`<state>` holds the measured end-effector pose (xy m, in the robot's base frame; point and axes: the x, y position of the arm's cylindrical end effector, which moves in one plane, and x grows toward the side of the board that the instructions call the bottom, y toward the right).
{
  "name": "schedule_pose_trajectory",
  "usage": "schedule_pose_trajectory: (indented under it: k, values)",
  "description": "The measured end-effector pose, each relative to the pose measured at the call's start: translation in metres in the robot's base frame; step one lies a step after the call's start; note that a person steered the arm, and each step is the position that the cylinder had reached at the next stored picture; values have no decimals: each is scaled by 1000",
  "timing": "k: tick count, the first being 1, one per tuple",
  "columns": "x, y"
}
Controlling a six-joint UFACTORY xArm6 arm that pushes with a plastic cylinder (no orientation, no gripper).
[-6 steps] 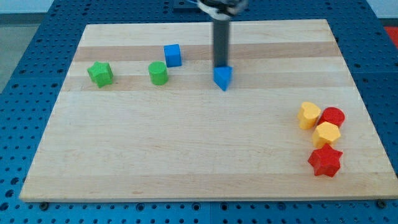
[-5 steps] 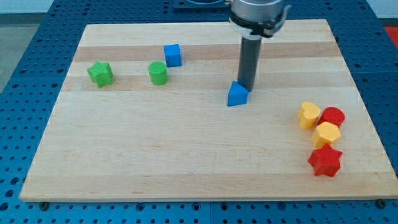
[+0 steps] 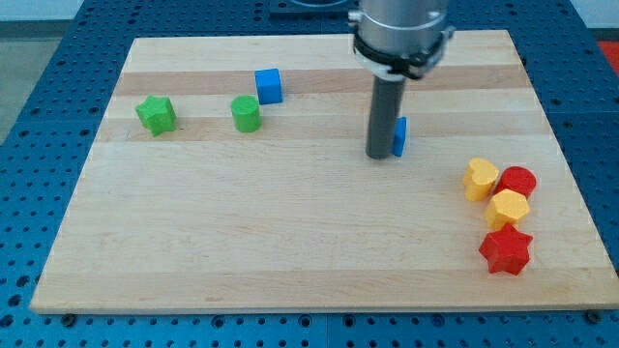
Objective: Push the blue triangle into the yellow heart
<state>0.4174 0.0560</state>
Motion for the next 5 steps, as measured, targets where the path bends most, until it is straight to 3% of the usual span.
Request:
schedule_pose_trajectory:
  k: [1,2,3,4,5]
  values:
    - [-31,4]
    - [-16,14]
    - [50,95]
    - [51,101]
    - [17,64]
